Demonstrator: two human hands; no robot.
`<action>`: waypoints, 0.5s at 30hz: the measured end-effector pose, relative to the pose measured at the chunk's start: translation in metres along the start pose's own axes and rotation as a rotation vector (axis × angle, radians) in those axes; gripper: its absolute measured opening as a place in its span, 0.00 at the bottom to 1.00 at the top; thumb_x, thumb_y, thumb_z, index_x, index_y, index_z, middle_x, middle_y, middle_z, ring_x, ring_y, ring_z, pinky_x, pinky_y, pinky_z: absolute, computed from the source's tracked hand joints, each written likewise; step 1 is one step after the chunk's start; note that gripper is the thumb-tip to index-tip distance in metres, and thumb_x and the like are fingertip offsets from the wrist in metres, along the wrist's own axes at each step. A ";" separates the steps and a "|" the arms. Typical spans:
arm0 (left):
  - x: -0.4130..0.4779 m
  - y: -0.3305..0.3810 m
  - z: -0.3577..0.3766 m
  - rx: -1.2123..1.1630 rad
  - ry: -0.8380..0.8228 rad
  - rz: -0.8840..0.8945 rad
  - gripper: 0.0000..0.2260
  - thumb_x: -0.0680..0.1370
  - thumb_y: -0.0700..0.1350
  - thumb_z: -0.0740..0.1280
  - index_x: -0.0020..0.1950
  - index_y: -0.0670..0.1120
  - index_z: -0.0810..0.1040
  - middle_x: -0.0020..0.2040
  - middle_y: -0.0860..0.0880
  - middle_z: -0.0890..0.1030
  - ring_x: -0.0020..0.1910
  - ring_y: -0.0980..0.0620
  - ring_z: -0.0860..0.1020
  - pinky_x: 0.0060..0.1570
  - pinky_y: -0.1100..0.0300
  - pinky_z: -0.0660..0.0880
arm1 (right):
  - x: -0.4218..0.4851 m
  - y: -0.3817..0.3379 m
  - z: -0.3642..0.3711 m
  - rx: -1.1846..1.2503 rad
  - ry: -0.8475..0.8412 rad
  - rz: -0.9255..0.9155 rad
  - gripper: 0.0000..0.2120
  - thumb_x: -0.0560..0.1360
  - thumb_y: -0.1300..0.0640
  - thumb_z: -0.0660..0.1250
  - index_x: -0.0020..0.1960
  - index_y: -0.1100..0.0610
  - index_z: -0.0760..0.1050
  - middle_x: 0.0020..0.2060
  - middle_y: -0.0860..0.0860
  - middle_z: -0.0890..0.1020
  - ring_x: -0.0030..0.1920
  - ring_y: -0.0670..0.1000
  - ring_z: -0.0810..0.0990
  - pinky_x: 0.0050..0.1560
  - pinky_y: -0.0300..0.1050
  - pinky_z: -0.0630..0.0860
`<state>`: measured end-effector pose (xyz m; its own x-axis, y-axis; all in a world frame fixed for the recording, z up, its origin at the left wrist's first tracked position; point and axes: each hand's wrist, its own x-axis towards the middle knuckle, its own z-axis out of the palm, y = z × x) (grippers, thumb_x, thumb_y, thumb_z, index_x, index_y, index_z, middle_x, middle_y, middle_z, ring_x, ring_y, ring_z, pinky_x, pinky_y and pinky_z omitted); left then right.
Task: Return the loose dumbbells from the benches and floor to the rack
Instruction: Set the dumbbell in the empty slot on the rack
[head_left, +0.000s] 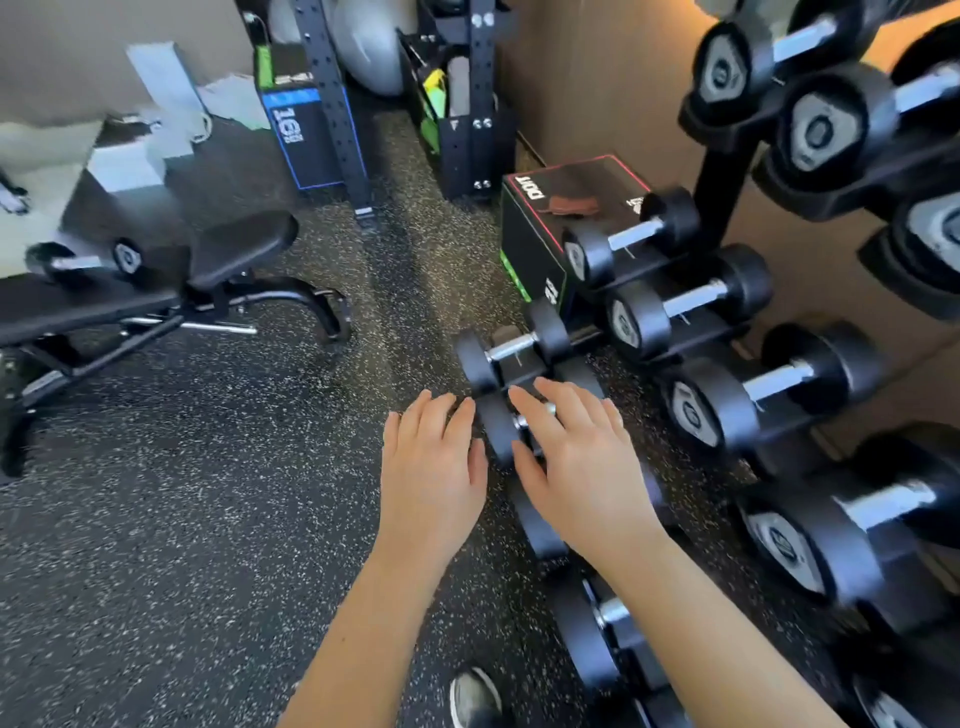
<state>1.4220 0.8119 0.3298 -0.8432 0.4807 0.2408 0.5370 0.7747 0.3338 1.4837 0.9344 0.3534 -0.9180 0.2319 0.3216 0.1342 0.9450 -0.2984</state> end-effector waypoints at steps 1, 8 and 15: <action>0.007 -0.010 -0.001 -0.003 0.003 -0.020 0.16 0.74 0.41 0.67 0.61 0.41 0.74 0.60 0.42 0.76 0.65 0.40 0.69 0.63 0.39 0.64 | 0.012 -0.007 0.007 0.000 -0.003 -0.012 0.21 0.67 0.59 0.73 0.59 0.59 0.76 0.55 0.59 0.80 0.54 0.61 0.79 0.52 0.65 0.75; 0.026 -0.085 -0.018 0.040 0.055 -0.152 0.17 0.72 0.42 0.68 0.60 0.41 0.74 0.59 0.42 0.77 0.64 0.40 0.71 0.62 0.39 0.65 | 0.073 -0.064 0.054 0.067 -0.062 -0.100 0.21 0.69 0.57 0.72 0.61 0.58 0.75 0.56 0.58 0.80 0.57 0.60 0.78 0.55 0.65 0.73; 0.036 -0.163 -0.062 0.091 0.170 -0.312 0.17 0.74 0.43 0.66 0.63 0.41 0.72 0.62 0.42 0.75 0.66 0.41 0.68 0.65 0.41 0.61 | 0.131 -0.141 0.090 0.159 -0.153 -0.218 0.21 0.73 0.56 0.65 0.66 0.56 0.70 0.62 0.57 0.75 0.62 0.60 0.73 0.62 0.62 0.68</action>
<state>1.3053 0.6778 0.3405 -0.9455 0.1463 0.2907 0.2437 0.9104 0.3344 1.3113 0.8110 0.3567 -0.9659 -0.0211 0.2582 -0.1210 0.9180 -0.3776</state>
